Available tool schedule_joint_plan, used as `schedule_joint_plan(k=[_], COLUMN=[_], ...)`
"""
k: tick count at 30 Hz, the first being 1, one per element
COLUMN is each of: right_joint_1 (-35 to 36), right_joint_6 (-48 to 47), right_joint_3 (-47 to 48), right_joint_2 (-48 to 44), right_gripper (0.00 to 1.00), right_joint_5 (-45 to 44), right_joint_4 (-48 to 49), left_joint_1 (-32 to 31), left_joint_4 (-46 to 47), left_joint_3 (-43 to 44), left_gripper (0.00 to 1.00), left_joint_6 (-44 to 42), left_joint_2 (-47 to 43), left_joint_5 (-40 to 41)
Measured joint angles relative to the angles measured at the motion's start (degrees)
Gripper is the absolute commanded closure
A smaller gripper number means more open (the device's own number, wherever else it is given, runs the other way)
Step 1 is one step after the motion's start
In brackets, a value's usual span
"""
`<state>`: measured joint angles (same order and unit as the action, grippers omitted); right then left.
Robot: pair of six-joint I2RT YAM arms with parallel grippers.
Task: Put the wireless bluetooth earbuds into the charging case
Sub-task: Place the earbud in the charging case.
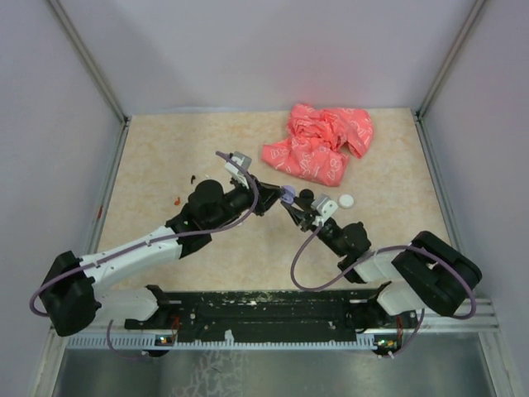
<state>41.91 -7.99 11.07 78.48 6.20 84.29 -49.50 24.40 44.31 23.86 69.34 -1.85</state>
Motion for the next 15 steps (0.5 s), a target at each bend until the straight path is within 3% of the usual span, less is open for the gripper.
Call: schedule_joint_plan(k=[15], right_joint_1=[0.4], right_joint_6=[0.2], right_joint_3=[0.0], right_joint_2=[0.7], right_gripper=[1.00], right_joint_5=[-0.7], right_joint_4=[3.8], left_joint_1=[-5.1], left_joint_4=[4.6], left_joint_3=[0.0], left_gripper=[0.81], left_joint_6=[-5.1], left_joint_2=[3.7], left_joint_5=[6.4])
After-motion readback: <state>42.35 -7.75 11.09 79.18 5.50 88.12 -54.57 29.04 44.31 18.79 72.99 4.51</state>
